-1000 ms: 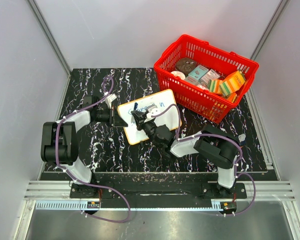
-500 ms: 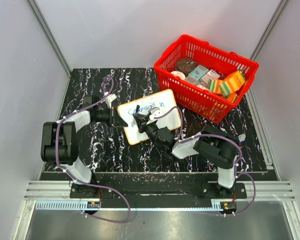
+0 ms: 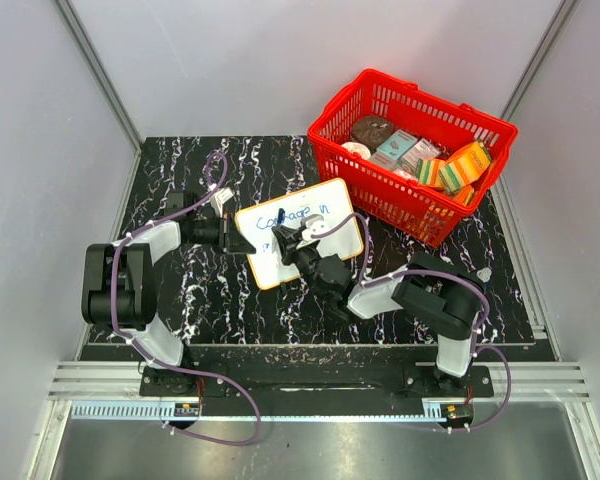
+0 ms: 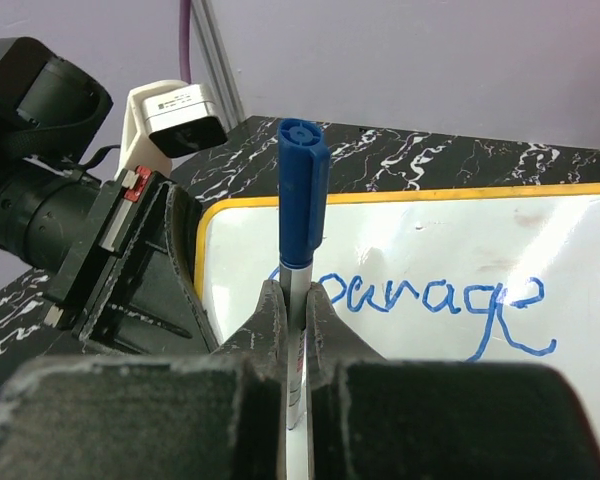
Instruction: Write a sentence on the whiteboard
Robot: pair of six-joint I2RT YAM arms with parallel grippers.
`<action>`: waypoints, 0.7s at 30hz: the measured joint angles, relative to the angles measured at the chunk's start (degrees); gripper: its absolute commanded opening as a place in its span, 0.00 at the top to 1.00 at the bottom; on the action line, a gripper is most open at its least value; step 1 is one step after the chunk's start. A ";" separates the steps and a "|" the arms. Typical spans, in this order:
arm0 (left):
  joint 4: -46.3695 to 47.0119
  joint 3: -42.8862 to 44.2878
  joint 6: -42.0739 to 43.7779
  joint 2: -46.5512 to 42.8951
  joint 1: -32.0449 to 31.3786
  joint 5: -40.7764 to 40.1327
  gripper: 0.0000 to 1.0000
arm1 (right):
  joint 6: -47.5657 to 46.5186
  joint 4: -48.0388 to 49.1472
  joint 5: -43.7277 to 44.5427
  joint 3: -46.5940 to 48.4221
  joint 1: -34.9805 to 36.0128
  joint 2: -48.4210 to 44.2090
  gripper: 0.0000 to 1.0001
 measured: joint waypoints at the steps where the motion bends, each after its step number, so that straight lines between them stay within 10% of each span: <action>1: 0.00 0.00 0.02 0.00 0.00 0.00 1.00 | -0.17 -0.13 -0.52 -0.59 -0.07 -0.61 1.00; 21: -0.07 0.00 0.15 0.00 -0.02 0.02 1.00 | -3.80 -1.42 -1.01 0.28 -0.35 -2.56 1.00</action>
